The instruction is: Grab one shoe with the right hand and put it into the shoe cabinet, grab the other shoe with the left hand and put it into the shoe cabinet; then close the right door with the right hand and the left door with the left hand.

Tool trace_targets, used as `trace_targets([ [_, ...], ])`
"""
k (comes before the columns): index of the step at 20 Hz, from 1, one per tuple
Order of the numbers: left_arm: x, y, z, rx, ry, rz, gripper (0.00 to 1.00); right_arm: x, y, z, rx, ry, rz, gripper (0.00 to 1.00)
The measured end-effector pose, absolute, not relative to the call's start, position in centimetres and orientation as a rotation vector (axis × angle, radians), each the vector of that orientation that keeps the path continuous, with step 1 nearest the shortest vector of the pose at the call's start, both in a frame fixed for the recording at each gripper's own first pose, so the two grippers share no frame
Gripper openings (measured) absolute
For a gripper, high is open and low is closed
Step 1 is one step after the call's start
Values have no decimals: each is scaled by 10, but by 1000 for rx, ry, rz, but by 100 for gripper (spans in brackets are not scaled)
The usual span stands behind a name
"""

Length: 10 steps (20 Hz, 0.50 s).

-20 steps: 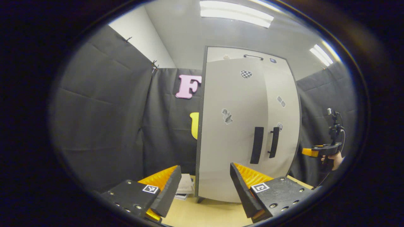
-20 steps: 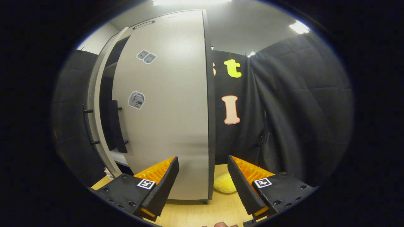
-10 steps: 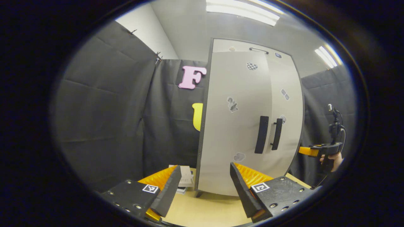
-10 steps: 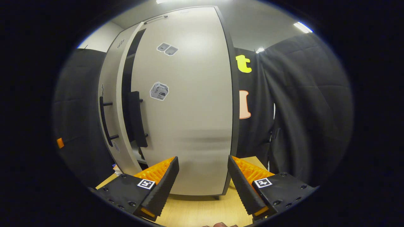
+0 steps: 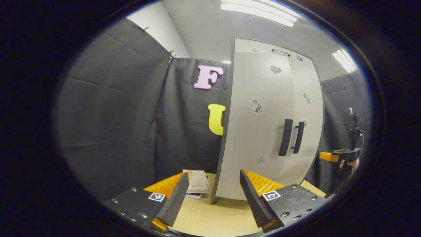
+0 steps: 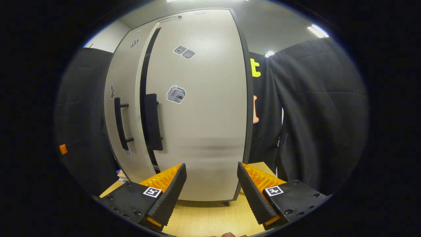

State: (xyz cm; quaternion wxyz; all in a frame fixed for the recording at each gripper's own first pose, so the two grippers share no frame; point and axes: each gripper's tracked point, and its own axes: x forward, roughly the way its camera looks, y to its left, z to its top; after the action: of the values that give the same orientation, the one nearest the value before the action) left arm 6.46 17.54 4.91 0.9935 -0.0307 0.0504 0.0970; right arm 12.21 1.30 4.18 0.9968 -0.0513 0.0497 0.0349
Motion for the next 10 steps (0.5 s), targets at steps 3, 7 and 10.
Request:
trace_targets([
  [3,70,186,36,-34,144,191,90,114,20,39,-101,115,46,98],
  [7,80,176,29,-52,143,122,82,101,33,36,-131,109,42,98],
  [10,85,173,27,-37,151,99,83,88,32,31,-140,122,32,98],
])
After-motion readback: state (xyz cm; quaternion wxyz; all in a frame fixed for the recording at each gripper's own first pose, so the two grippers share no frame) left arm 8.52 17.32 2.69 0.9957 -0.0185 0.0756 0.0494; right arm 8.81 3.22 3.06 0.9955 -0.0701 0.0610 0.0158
